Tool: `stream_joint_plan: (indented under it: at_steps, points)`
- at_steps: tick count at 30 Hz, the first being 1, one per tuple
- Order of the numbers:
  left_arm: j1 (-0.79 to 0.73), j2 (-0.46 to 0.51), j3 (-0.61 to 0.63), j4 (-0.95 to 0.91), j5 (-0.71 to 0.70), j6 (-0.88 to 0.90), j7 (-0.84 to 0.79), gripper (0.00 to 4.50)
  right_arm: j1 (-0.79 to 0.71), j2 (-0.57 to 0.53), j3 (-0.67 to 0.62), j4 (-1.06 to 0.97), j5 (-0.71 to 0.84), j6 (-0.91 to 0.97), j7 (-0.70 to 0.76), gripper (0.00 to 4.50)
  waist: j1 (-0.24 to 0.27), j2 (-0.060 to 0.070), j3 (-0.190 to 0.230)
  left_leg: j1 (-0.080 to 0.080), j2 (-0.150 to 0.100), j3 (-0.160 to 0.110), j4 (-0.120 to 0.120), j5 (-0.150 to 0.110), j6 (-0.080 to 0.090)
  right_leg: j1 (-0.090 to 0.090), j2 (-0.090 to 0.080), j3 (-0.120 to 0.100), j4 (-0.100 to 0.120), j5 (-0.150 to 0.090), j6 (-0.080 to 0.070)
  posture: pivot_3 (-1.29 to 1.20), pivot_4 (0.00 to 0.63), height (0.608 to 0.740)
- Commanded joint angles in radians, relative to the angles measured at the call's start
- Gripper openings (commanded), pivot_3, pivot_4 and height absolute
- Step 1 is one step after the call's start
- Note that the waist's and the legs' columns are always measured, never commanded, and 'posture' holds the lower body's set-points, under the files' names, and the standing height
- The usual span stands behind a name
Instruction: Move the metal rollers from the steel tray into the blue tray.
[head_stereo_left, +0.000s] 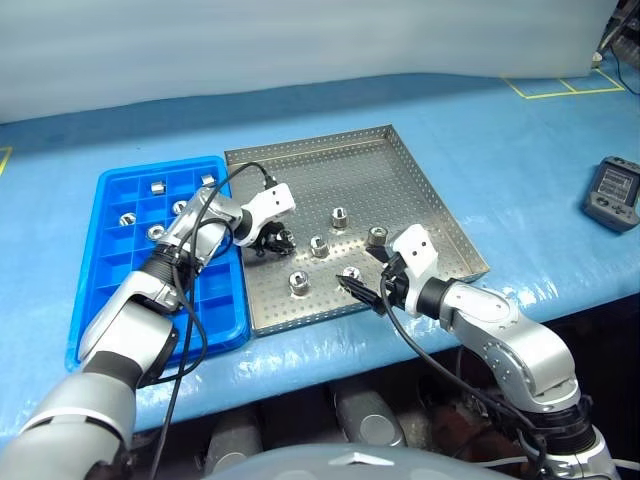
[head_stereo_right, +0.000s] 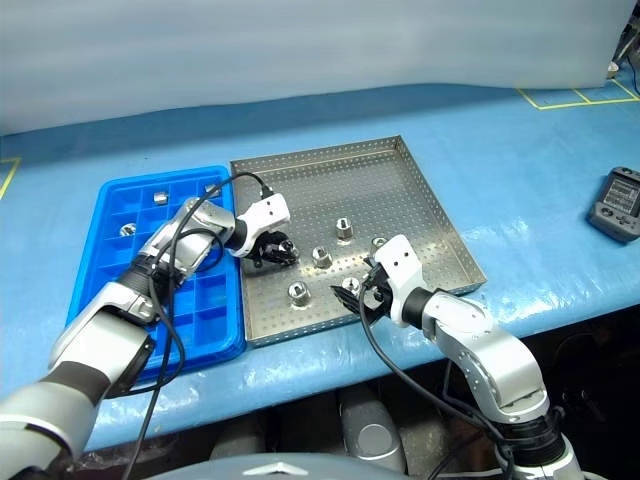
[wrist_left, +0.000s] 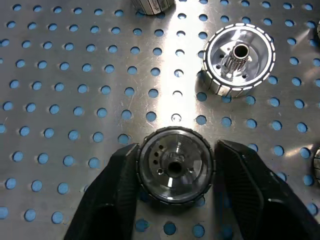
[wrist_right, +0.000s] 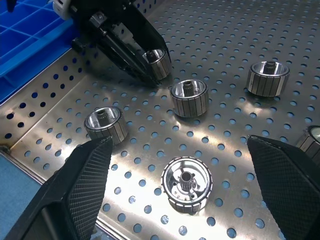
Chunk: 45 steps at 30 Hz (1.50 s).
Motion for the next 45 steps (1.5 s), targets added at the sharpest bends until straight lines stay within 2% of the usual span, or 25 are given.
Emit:
stream_joint_plan:
  at_steps: [1,3,7,14,17,22,27,33,45]
  points:
    - [0.007,0.011,0.032,-0.045,0.001,-0.002,-0.014,1.69,-0.018,0.010,-0.010,-0.018,0.004,-0.024,0.000,4.50,0.000,0.000,0.000,0.000,0.000,0.000,0.000,0.000,0.000,0.000,0.000,0.000,0.000,0.000,0.000,-0.21,0.150,0.740]
    - [0.011,0.020,0.075,-0.090,-0.023,0.001,-0.008,1.69,-0.026,0.014,-0.007,-0.014,0.005,-0.025,0.004,4.50,0.000,0.000,0.000,0.000,0.000,0.000,0.000,0.000,0.000,0.000,0.000,0.000,0.000,0.000,0.000,-0.19,0.150,0.740]
    - [0.044,0.005,0.242,-0.248,-0.127,0.050,0.068,1.69,-0.040,0.017,-0.001,-0.012,0.004,-0.024,0.007,4.50,0.005,0.000,0.000,-0.001,0.000,0.000,0.000,0.000,0.000,-0.001,0.000,0.000,0.001,0.000,0.000,-0.18,0.150,0.740]
    - [0.306,-0.044,0.547,-0.766,-0.242,0.197,0.367,1.69,-0.058,0.026,0.022,-0.016,0.011,-0.026,0.014,4.50,0.012,0.001,0.000,0.000,0.001,0.000,-0.001,0.000,0.001,-0.001,0.000,0.000,0.000,0.000,0.000,-0.14,0.150,0.740]
    - [0.432,-0.088,0.640,-0.954,-0.239,0.259,0.515,1.69,-0.071,0.028,0.042,-0.006,0.013,-0.025,0.023,4.50,0.029,0.001,0.000,0.000,0.001,-0.001,0.000,0.000,0.000,0.000,0.000,-0.001,0.001,0.000,0.000,-0.11,0.150,0.740]
    - [0.595,-0.149,0.739,-1.110,-0.177,0.341,0.746,1.69,-0.101,0.033,0.065,0.022,0.015,-0.027,0.049,4.50,0.066,0.000,0.000,0.001,0.000,-0.001,0.004,0.000,0.000,0.002,0.000,-0.001,0.002,0.001,0.002,-0.05,0.150,0.740]
    - [0.687,-0.235,0.801,-1.136,-0.116,0.345,0.938,1.69,-0.134,0.039,0.091,0.049,0.018,-0.030,0.082,4.50,0.109,0.000,0.000,0.001,0.000,-0.001,0.007,0.000,0.000,0.004,0.000,-0.001,0.002,0.002,0.002,-0.02,0.150,0.740]
    - [0.740,-0.273,0.828,-1.060,-0.089,0.294,1.038,1.69,-0.150,0.044,0.100,0.057,0.018,-0.027,0.096,4.50,0.142,-0.001,-0.001,0.001,-0.001,-0.001,0.007,0.000,0.000,0.004,0.000,-0.001,0.001,0.002,0.001,-0.02,0.150,0.740]
    - [0.721,-0.287,0.853,-0.963,-0.145,0.304,1.076,1.69,-0.113,0.040,0.076,0.014,0.027,-0.012,0.070,4.50,0.140,-0.001,-0.001,0.001,0.000,-0.001,0.007,0.000,0.000,0.003,0.000,-0.001,0.001,0.001,0.001,-0.08,0.150,0.740]
